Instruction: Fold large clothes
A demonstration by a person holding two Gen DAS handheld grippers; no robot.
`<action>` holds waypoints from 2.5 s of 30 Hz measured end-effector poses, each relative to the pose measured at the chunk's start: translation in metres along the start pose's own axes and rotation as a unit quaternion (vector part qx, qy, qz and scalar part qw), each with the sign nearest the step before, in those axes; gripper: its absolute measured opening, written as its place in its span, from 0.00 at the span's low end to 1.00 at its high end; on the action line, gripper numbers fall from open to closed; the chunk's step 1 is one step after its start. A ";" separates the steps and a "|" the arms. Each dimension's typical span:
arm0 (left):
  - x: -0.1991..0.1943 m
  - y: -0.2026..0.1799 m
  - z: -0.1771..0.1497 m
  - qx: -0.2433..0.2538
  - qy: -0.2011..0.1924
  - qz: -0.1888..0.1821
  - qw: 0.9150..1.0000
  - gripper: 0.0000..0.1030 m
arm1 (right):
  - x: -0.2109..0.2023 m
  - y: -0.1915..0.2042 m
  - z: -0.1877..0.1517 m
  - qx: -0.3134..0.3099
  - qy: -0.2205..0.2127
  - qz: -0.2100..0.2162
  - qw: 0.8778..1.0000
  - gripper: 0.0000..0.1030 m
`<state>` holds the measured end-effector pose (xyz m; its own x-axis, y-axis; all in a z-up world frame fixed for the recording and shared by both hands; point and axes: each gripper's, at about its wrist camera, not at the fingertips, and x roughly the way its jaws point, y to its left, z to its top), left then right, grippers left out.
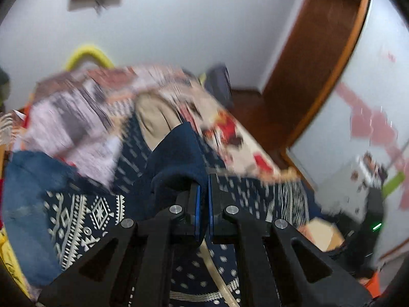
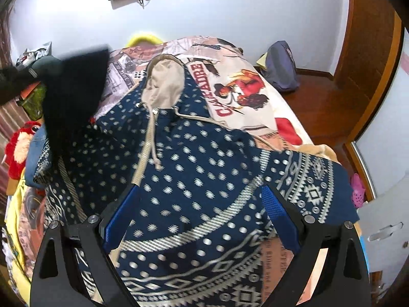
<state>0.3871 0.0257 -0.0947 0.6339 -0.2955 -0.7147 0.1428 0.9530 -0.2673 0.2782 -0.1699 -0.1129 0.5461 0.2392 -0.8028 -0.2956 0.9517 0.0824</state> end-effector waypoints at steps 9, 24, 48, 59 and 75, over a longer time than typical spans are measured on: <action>0.097 -0.052 -0.087 0.074 0.145 0.016 0.987 0.07 | 0.001 -0.029 -0.019 0.017 0.020 -0.013 1.000 0.92; -0.027 -0.031 -0.078 0.069 0.040 0.016 0.997 0.62 | -0.023 0.007 -0.009 -0.040 -0.014 0.002 0.999 0.92; -0.036 0.161 -0.172 -0.068 0.108 0.164 0.978 0.65 | 0.103 0.146 -0.005 -0.200 0.063 0.025 0.978 0.76; -0.026 0.166 -0.171 -0.086 0.093 0.179 0.976 0.66 | 0.127 0.140 0.005 -0.184 0.070 0.003 0.981 0.10; -0.045 0.159 -0.162 -0.110 0.068 0.218 0.967 0.66 | -0.021 0.027 0.090 -0.049 -0.101 0.012 0.994 0.08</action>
<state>0.2579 0.1799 -0.2094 0.4899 0.1110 -0.8647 -0.2906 0.9559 -0.0419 0.3290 -0.1323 -0.0410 0.6816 0.3054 -0.6649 -0.3805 0.9241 0.0344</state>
